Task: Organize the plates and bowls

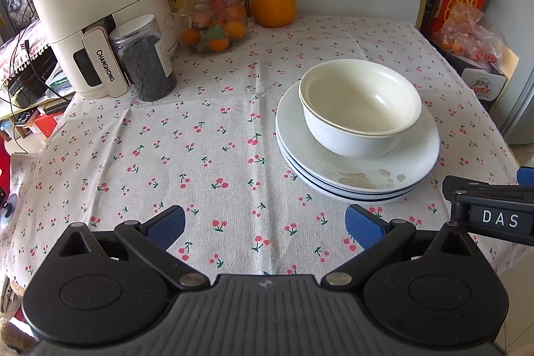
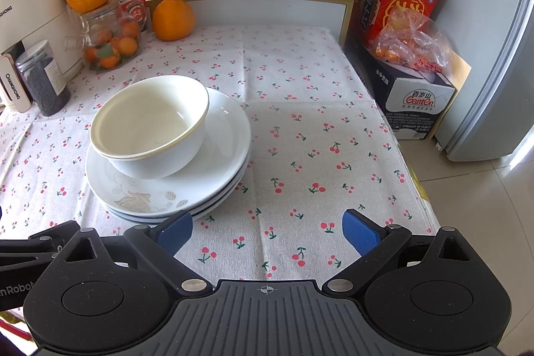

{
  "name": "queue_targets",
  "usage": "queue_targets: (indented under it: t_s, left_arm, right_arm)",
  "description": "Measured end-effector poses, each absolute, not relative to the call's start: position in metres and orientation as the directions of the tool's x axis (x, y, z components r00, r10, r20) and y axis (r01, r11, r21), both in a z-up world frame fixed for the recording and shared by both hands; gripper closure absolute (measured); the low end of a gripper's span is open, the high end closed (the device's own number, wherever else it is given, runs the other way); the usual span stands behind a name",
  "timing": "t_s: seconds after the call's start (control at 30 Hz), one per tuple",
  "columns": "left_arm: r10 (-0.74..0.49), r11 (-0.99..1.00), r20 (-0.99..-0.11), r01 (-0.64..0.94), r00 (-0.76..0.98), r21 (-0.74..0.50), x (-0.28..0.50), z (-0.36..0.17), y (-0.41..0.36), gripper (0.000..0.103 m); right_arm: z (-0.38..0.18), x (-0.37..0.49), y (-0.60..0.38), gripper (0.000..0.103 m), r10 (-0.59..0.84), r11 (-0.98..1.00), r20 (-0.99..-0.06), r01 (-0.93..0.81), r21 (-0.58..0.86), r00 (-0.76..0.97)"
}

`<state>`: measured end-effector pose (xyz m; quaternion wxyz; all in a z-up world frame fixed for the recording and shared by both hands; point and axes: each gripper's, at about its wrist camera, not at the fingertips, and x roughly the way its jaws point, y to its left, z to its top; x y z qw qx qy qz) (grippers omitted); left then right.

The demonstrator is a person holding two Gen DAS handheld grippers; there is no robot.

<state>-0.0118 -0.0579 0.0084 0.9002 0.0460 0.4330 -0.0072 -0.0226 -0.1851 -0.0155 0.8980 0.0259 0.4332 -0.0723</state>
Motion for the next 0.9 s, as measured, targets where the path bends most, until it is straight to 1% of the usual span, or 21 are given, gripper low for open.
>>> queue_targets:
  t_s: [0.9]
  left_arm:
    - [0.029, 0.996, -0.781, 0.050, 0.623, 0.077, -0.0127, 0.0082, -0.0596, 0.000]
  right_arm:
    - [-0.0155, -0.0229, -0.1854, 0.005, -0.108, 0.988, -0.781, 0.154, -0.016, 0.615]
